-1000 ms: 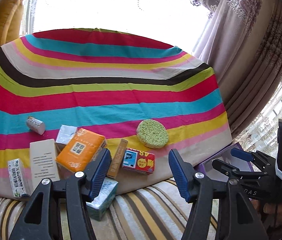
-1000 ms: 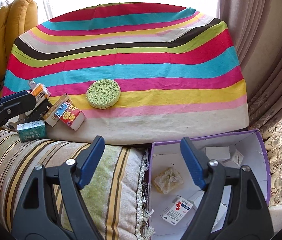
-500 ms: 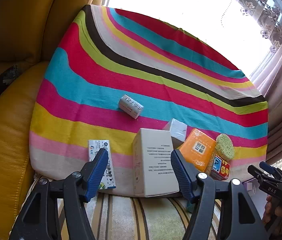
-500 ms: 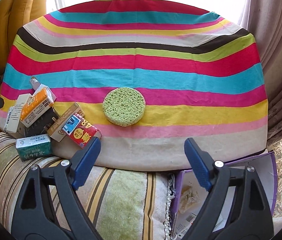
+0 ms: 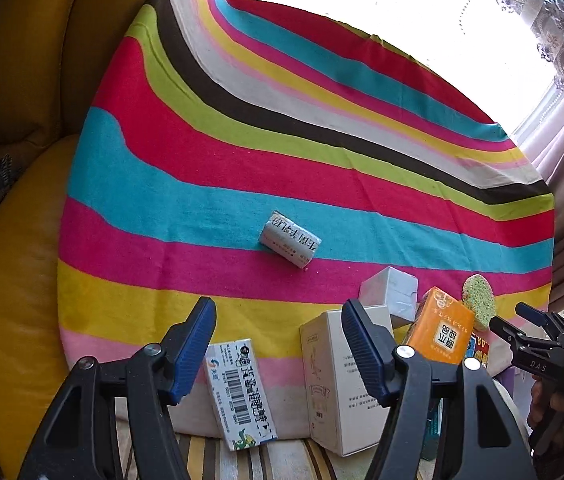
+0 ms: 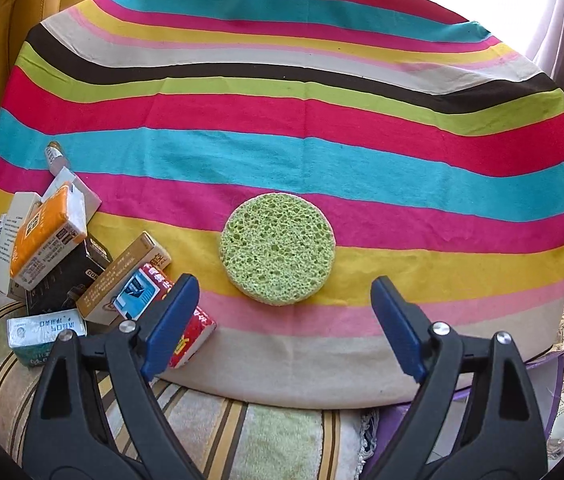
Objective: Organize objects
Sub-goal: 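Grasp the white labelled cylinder with the left tool while the right tool grasps the green round sponge, then carry the cylinder and green sponge into the purple-rimmed box and release both, then move both open tools back toward the pile on the striped cloth, then grasp the white barcode box with the left tool while the right tool grasps the red printed box, then carry the barcode box and red box into the purple-rimmed box and release both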
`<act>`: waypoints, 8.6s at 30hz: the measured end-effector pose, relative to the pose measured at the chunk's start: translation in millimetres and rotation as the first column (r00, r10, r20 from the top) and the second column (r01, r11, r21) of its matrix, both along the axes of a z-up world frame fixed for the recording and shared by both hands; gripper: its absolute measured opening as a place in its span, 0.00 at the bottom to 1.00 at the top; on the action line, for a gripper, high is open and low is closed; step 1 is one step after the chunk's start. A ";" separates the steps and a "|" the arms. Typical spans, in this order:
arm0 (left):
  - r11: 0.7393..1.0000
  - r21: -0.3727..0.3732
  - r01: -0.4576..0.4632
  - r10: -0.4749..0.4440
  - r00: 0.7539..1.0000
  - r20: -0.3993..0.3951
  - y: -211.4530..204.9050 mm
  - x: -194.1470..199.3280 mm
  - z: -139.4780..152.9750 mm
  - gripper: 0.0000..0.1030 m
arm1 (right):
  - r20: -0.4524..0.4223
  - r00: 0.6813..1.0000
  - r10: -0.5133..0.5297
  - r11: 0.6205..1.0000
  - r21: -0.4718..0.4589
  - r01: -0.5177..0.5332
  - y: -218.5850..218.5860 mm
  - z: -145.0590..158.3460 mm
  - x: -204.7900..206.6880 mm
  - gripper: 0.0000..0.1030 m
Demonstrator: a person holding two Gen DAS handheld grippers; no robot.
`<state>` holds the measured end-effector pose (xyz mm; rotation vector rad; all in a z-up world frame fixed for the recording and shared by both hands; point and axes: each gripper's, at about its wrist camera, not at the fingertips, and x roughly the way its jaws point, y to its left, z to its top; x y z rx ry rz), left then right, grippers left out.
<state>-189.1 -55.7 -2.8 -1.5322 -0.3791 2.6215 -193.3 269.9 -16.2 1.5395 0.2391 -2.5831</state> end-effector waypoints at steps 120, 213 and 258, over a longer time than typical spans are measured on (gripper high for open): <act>0.762 -0.286 0.581 -0.646 0.657 -0.389 309.1 172.1 100.2 0.84 | -0.422 0.824 -0.377 0.924 -0.109 0.367 184.5 115.3 202.5 0.98; 0.988 -0.139 -0.062 0.078 0.991 0.112 0.5 50.1 -40.9 0.37 | 0.103 0.933 0.345 0.932 0.081 -0.354 -63.7 -31.7 24.6 0.56; 0.994 -0.034 0.101 -0.106 0.958 -0.267 103.3 156.1 50.8 0.36 | -0.136 0.991 -0.007 0.993 -0.119 -0.009 26.8 57.1 145.2 0.44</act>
